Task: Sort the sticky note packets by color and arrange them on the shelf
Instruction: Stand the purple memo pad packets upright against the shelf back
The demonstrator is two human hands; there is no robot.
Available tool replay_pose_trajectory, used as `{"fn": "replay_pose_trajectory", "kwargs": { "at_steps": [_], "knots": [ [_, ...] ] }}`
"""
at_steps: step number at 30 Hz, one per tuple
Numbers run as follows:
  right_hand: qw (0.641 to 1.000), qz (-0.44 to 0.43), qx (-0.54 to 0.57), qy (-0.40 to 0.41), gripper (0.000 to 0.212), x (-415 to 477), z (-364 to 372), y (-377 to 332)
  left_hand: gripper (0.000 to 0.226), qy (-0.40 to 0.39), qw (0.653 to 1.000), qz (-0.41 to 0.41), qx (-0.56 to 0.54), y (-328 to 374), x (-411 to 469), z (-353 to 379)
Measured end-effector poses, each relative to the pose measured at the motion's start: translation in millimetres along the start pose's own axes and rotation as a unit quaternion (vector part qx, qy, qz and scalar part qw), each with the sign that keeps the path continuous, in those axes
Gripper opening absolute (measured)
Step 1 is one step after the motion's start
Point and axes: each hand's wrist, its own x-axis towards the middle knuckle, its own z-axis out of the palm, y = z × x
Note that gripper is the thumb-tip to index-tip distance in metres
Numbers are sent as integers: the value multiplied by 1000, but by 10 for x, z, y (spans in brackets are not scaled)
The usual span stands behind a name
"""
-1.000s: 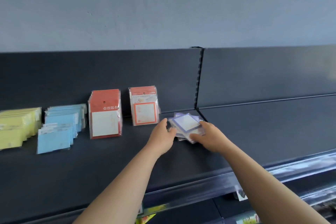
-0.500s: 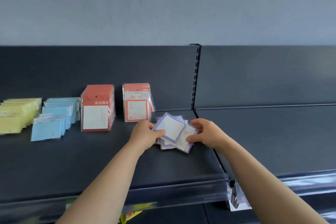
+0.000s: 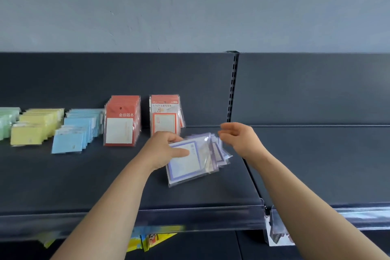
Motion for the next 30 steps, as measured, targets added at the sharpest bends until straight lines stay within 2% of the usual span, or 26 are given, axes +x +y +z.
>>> {"fn": "replay_pose_trajectory", "kwargs": {
  "at_steps": [3,5,7,9,11,13,16,20,23,27,29,30],
  "knots": [
    [993,20,-117,16,24,-7,24,107,16,93,980,-48,-170,-177,-83,-120],
    [985,42,-165,-5,40,-35,123,140,19,158,946,-82,-271,-269,-132,-144],
    [967,60,-246,-4,54,-81,235,117,14,203,935,-90,-277,-314,-168,-116],
    [948,66,-311,-3,52,-118,293,71,6,231,932,-90,-265,-316,-190,-83],
    [952,96,-289,-10,57,-123,287,25,6,234,929,-92,-270,-324,-193,-82],
    [966,115,-231,-21,44,-102,225,18,7,230,930,-96,-271,-351,-203,-100],
    [980,125,-156,-17,50,-58,122,70,11,220,933,-104,-267,-397,-229,-94],
    [994,102,11,29,21,-45,48,160,18,204,929,-124,-282,-416,-178,7],
    [988,78,132,2,19,-98,84,109,25,168,944,-99,-266,-294,-119,156],
    [991,57,112,-47,16,-140,256,69,28,82,937,-48,-336,-120,-91,372],
    [994,40,83,-62,24,-144,322,100,42,78,951,-39,-295,-132,-63,441],
    [998,21,43,-44,26,-120,327,131,47,94,958,-44,-267,-172,-39,445]
  ]
}}
